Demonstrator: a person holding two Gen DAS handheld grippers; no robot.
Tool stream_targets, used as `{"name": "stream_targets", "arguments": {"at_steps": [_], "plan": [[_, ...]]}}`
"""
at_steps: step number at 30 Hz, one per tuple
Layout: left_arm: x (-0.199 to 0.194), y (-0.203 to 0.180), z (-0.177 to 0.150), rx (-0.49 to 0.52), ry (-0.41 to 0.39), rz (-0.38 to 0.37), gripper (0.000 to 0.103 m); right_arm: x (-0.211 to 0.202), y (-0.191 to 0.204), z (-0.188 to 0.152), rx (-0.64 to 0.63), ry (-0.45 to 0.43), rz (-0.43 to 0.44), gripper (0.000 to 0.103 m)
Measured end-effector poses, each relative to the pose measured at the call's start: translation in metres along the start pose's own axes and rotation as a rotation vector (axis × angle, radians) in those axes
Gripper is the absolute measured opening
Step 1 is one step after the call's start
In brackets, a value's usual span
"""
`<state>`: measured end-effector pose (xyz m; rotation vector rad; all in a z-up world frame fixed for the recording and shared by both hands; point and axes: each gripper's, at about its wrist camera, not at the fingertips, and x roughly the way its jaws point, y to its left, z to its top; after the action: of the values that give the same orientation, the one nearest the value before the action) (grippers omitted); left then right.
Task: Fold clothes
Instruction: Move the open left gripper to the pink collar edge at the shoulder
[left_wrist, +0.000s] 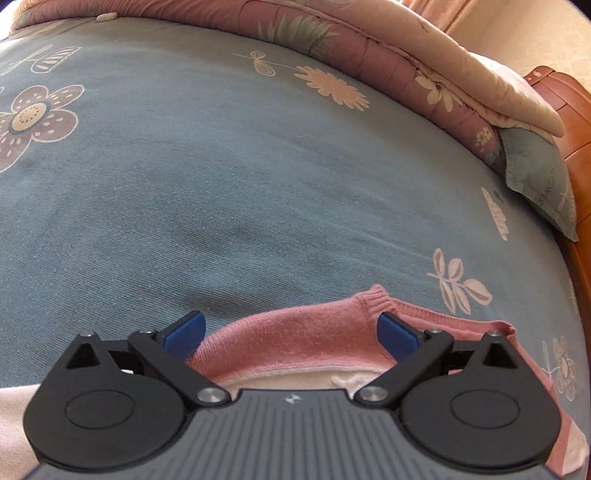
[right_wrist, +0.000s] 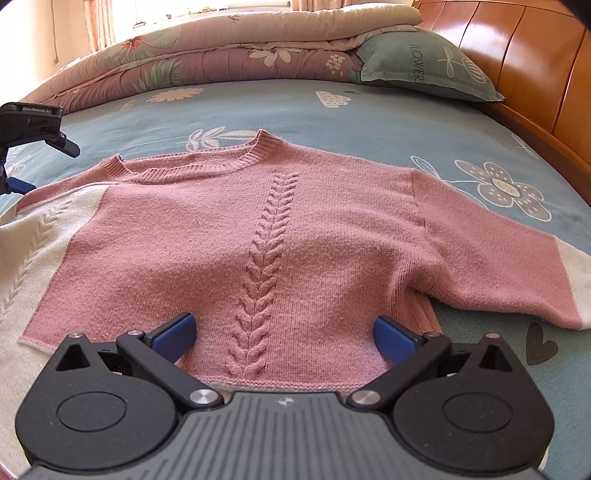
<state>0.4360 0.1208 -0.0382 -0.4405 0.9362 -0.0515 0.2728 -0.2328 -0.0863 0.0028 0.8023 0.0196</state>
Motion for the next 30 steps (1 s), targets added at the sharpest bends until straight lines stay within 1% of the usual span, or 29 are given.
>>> {"name": "stream_targets", "arguments": {"at_steps": [2, 4, 6, 7, 8, 10, 12, 15, 17, 19, 21, 24, 26, 30], "plan": [[-0.014, -0.012, -0.013, 0.033, 0.023, -0.078, 0.100, 0.000, 0.000, 0.000, 0.001, 0.000, -0.001, 0.103], [-0.017, -0.020, -0.027, 0.025, 0.109, -0.154, 0.100, 0.000, 0.000, 0.000, 0.002, -0.003, -0.003, 0.103], [-0.010, -0.025, -0.037, 0.023, 0.169, -0.157, 0.100, 0.000, 0.001, -0.001, 0.003, -0.008, -0.007, 0.103], [-0.002, -0.025, -0.041, 0.023, 0.197, -0.136, 0.100, 0.000, 0.001, -0.001, 0.004, -0.011, -0.009, 0.103], [0.005, -0.024, -0.043, 0.012, 0.201, -0.113, 0.100, 0.001, 0.002, -0.001, 0.004, -0.014, -0.012, 0.103], [0.020, -0.020, -0.047, -0.012, 0.202, -0.067, 0.100, 0.001, 0.002, -0.002, 0.005, -0.016, -0.013, 0.103], [0.028, -0.021, -0.043, 0.023, 0.113, -0.032, 0.101, 0.001, 0.002, -0.001, 0.006, -0.014, -0.012, 0.103], [0.041, -0.021, -0.027, 0.007, 0.070, 0.002, 0.102, 0.001, 0.001, -0.001, 0.004, -0.013, -0.010, 0.103], [0.045, -0.021, -0.015, -0.003, 0.076, 0.010, 0.102, 0.001, 0.001, 0.000, 0.002, -0.011, -0.009, 0.103], [0.041, -0.019, -0.008, -0.023, 0.099, 0.004, 0.101, 0.001, 0.001, 0.000, 0.001, -0.009, -0.007, 0.103], [0.029, -0.018, -0.006, -0.028, 0.098, -0.017, 0.101, 0.001, 0.001, 0.000, 0.001, -0.008, -0.006, 0.103], [-0.005, -0.019, -0.010, 0.016, 0.058, -0.050, 0.101, 0.001, 0.001, 0.000, 0.000, -0.009, -0.005, 0.103], [-0.026, -0.013, -0.016, 0.019, 0.053, -0.063, 0.102, 0.001, 0.001, 0.000, 0.000, -0.009, -0.006, 0.103], [-0.059, 0.010, -0.035, 0.000, 0.052, -0.050, 0.102, 0.001, 0.002, -0.001, 0.000, -0.014, -0.009, 0.103]]}}
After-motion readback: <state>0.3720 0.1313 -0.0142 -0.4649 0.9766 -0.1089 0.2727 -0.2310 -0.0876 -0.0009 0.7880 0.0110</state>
